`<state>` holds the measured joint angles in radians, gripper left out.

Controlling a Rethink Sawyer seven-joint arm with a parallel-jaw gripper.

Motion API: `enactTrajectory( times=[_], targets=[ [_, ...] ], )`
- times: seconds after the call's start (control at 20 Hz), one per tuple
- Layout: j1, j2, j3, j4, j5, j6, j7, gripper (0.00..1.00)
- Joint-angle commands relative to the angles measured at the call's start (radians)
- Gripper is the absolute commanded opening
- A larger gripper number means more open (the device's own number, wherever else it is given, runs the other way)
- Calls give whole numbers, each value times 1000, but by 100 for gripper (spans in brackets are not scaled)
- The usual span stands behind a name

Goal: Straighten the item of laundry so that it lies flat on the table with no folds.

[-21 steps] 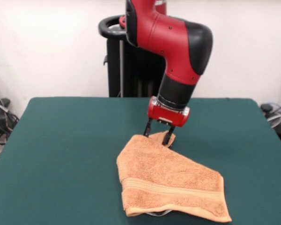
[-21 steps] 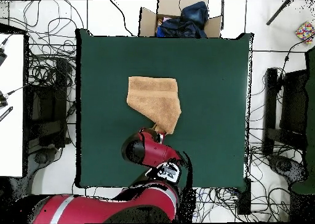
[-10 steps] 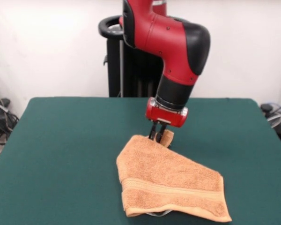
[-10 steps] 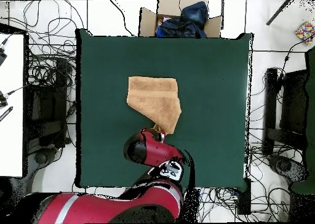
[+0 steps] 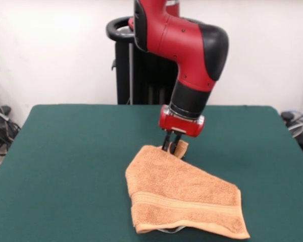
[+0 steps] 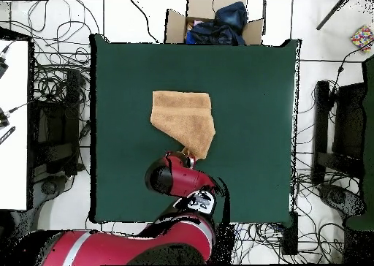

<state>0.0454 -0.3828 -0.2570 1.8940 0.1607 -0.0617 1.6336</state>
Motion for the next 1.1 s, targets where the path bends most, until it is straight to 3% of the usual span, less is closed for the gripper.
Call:
enactTrajectory(
  times=[0.05,0.5,1.1],
  targets=[
    [-9,-56,81,-36,28,131,167,0],
    [-66,-249,106,144,-17,270,147,0],
    [-88,-416,80,282,-50,317,118,0]
  ],
)
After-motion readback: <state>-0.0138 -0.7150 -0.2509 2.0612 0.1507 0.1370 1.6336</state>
